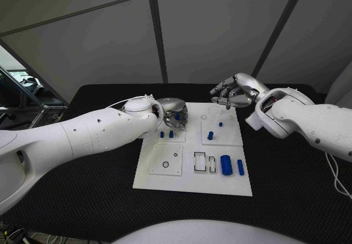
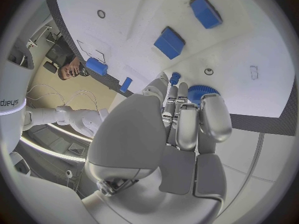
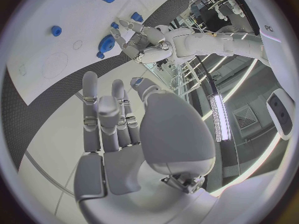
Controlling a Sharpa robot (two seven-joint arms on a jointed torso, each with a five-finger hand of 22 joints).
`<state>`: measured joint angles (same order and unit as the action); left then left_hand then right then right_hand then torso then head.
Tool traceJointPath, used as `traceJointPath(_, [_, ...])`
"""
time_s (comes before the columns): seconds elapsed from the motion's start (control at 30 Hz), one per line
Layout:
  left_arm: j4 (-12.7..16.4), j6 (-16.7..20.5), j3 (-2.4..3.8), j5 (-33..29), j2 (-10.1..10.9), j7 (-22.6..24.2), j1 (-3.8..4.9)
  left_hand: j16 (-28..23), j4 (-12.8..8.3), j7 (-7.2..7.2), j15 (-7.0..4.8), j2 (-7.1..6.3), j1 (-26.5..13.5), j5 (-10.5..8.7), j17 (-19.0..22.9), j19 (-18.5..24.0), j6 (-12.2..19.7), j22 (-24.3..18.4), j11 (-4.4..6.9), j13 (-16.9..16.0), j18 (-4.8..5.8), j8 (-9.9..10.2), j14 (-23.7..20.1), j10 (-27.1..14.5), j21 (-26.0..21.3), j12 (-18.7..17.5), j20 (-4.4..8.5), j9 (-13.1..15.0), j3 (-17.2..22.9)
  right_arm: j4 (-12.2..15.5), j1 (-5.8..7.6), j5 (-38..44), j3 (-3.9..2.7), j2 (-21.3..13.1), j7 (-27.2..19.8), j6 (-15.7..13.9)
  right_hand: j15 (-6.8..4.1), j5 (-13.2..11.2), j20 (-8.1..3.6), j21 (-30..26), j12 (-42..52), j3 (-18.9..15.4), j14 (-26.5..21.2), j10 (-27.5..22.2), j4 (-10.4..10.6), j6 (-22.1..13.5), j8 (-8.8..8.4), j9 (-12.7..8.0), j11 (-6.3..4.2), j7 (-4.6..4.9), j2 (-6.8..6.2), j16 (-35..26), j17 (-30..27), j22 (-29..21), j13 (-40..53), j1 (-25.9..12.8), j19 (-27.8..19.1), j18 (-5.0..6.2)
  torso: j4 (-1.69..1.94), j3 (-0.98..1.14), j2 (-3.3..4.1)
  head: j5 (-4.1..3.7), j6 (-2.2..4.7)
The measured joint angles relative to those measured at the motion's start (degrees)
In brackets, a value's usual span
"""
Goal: Assemble the parts on the task board
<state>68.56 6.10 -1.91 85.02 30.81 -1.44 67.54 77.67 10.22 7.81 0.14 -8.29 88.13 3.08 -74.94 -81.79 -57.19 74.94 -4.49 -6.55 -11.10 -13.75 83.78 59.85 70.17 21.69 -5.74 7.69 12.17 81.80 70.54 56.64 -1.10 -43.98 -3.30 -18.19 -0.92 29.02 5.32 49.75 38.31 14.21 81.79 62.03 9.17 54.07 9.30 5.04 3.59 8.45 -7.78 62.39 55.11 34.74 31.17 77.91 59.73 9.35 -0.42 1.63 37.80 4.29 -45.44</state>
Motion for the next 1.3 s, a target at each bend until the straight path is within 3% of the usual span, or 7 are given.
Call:
traceJointPath(0.33, [-0.99,0.0,0.0,0.1,-0.57,0.0,-0.28,0.88,-1.2,0.16,0.0,0.54,1.23,0.0,0.0,-0.42,-1.18,-0.01,0.11,1.14,0.02,1.11,0.0,1.75,1.21,-2.25,0.0,-0.42,4.27,0.02,0.0,0.03,0.0,0.06,0.01,0.0,0.0,0.27,0.0,0.0,0.0,0.13,0.0,0.0,-0.13,0.0,0.0,0.0,0.0,0.0,0.0,0.0,0.0,0.0,-0.07,0.0,0.0,0.0,-0.04,0.01,-0.01,-0.15,-0.09])
traceJointPath(0.9, [-1.99,-0.24,0.12,0.13,-1.08,0.17,-0.47,2.18,-2.76,0.4,-0.03,-0.23,0.92,-0.01,0.01,-1.22,-2.84,-0.01,0.08,1.79,-0.01,2.34,-0.03,4.08,2.99,-4.41,0.01,-0.63,9.17,0.09,0.0,0.1,0.0,0.11,0.02,0.01,0.0,0.83,0.0,0.0,0.0,0.28,0.0,0.0,0.02,0.0,0.0,0.0,0.0,0.0,0.0,0.0,0.04,0.05,-0.12,0.0,0.0,0.0,0.02,0.01,-0.06,-0.34,-0.39])
traceJointPath(1.2, [-0.45,0.86,0.08,-0.2,0.26,0.8,-0.86,3.23,-4.0,0.61,-0.03,-0.83,0.31,-0.01,0.01,-1.95,-3.88,-0.01,0.28,1.7,0.0,2.48,-0.03,5.81,4.77,-4.94,0.31,-0.66,11.18,0.16,0.0,0.12,0.0,0.05,0.02,0.0,0.0,0.83,0.0,0.0,0.0,0.27,0.0,0.0,0.02,0.0,0.0,0.0,0.0,0.0,0.0,0.0,0.04,0.05,-0.12,0.0,-0.01,0.0,0.05,0.0,-0.1,-0.27,-0.18])
traceJointPath(1.3, [0.35,1.41,0.81,-0.56,1.08,1.06,-1.01,3.34,-4.15,0.46,-0.03,-1.13,0.02,-0.01,0.01,-1.95,-4.15,-0.01,0.29,1.66,0.0,2.64,-0.03,5.82,4.82,-5.02,0.31,-0.62,11.33,0.16,0.0,0.12,0.0,0.01,0.02,0.0,0.0,0.83,0.0,0.0,0.0,0.27,0.0,0.0,0.02,0.0,0.0,0.0,0.0,0.0,0.0,0.0,0.04,0.05,-0.11,0.0,-0.01,0.0,0.09,-0.03,-0.1,-0.25,-0.06])
